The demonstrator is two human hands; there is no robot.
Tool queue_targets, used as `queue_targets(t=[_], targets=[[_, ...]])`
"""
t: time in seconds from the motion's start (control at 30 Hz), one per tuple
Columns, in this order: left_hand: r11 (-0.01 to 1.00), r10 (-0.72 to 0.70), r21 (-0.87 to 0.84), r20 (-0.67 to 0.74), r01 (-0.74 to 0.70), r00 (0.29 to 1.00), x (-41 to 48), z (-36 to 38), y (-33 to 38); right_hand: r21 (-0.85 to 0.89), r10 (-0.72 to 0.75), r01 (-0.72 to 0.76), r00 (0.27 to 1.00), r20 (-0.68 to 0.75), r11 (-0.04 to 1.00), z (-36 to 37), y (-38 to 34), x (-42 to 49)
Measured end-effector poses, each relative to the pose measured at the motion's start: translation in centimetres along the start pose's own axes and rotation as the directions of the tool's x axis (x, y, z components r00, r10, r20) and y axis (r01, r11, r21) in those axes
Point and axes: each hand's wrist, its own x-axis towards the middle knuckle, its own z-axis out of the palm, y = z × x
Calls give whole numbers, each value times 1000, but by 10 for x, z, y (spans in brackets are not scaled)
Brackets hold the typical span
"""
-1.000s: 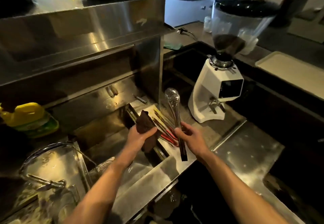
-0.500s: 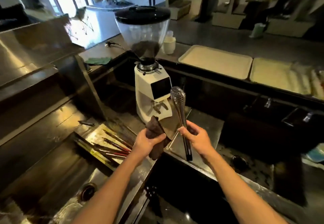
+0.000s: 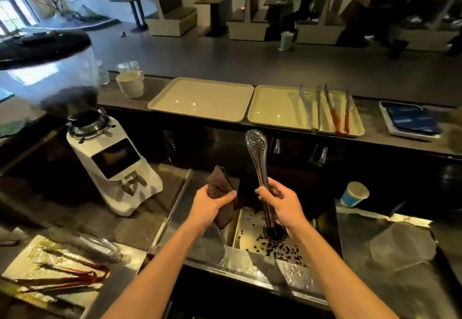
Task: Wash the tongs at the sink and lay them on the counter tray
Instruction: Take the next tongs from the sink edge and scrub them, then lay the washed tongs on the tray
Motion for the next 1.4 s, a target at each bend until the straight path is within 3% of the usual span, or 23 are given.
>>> queue_targets(t=[0.37, 0.67, 0.83, 0.97, 1.17, 1.4], targets=[[997, 49, 61, 108, -56, 993, 46, 87, 45, -50, -36, 29, 989, -145, 998, -83, -28, 38], [993, 115, 13, 175, -119, 978, 117, 114, 92, -281, -166, 77, 936, -309, 957, -92, -73, 91], [994, 102, -56, 186, -93, 977, 162, 118, 115, -392, -132, -40, 906, -402, 919, -94, -103, 145], [993, 96, -84, 247, -77, 964, 195, 118, 131, -549, -110, -163, 896, -430, 820, -94, -129, 203], [991, 78, -130, 288, -42, 954, 230, 117, 140, -785, -159, -309, 877, -454, 537, -84, -148, 272], [989, 63, -144, 287, -22, 956, 244, 112, 133, -856, -196, -319, 885, -422, 406, -66, -132, 302]])
